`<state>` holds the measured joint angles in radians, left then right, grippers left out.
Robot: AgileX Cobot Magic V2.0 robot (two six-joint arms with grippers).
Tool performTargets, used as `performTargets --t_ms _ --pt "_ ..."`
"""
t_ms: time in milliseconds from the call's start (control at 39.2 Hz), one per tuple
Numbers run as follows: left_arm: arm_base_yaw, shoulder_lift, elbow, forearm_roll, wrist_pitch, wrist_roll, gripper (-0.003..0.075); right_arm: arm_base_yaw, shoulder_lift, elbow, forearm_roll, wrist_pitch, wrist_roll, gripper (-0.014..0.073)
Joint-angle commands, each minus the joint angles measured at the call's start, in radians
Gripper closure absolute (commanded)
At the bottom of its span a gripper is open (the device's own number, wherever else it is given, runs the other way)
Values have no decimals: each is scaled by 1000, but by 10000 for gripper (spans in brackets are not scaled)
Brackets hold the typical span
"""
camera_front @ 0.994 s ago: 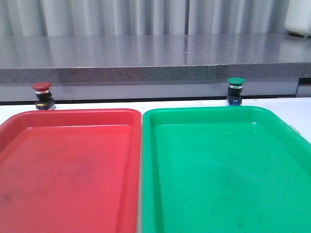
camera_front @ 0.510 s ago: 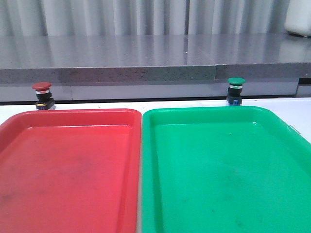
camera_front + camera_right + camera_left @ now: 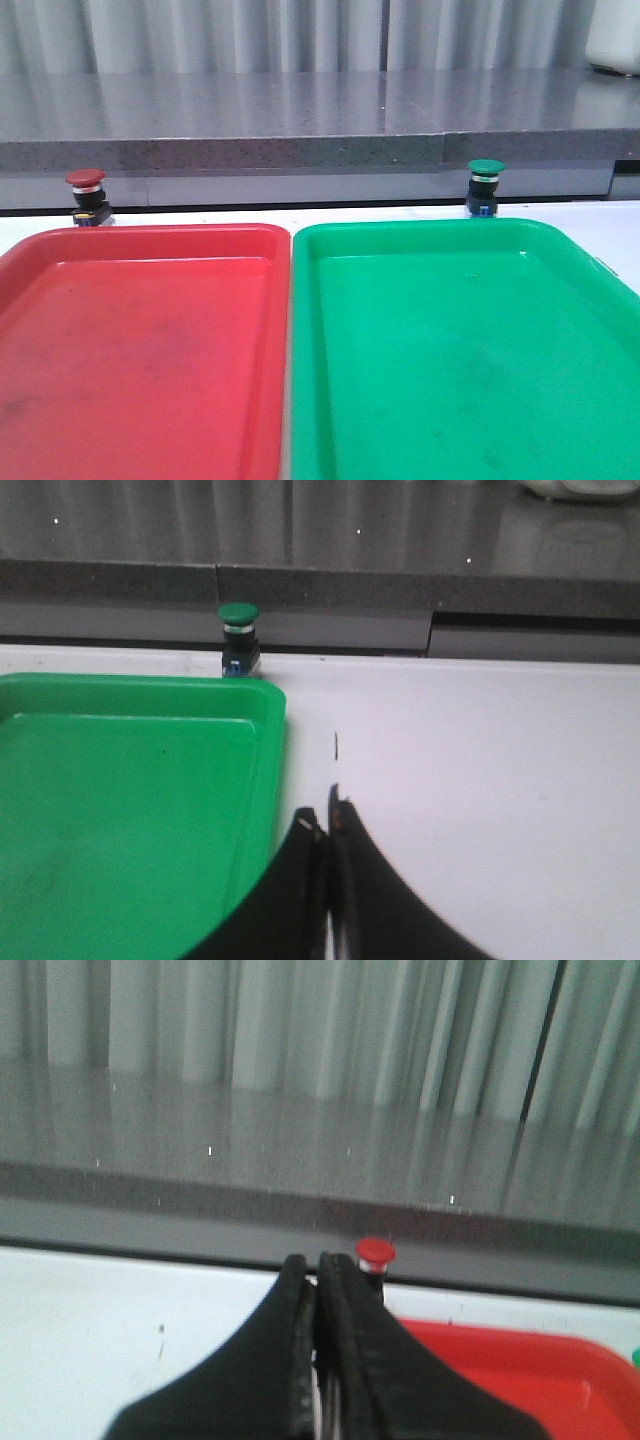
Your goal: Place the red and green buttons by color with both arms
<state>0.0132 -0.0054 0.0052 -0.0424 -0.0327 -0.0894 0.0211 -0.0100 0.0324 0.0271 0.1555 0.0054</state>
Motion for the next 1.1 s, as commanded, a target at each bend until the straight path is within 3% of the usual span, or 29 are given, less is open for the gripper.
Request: performTargets --t_ms 0,178,408,586,765,816,892,1019,1070 --pt "2 -16 -16 -9 -206 -5 740 -7 -16 -54 -11 -111 -5 662" --pt "2 51 -234 22 -64 -5 740 -7 13 -237 -11 -30 -5 660" --pt "2 347 -445 42 182 -3 740 -7 259 -484 7 182 -5 660" --pt "0 482 -512 42 186 -3 740 -7 395 -553 7 184 -5 660" --pt "0 493 -514 42 177 -3 728 -7 422 -553 7 172 -5 653" --pt "0 493 -514 42 177 -3 688 -7 421 -553 7 171 -5 622" --pt "0 493 -514 42 175 -3 558 -7 421 -553 7 168 -5 529" --pt "0 493 -514 42 174 -3 213 -7 421 -553 7 163 -5 214" --pt "0 493 -514 42 173 -3 109 -7 421 -553 7 162 -5 91"
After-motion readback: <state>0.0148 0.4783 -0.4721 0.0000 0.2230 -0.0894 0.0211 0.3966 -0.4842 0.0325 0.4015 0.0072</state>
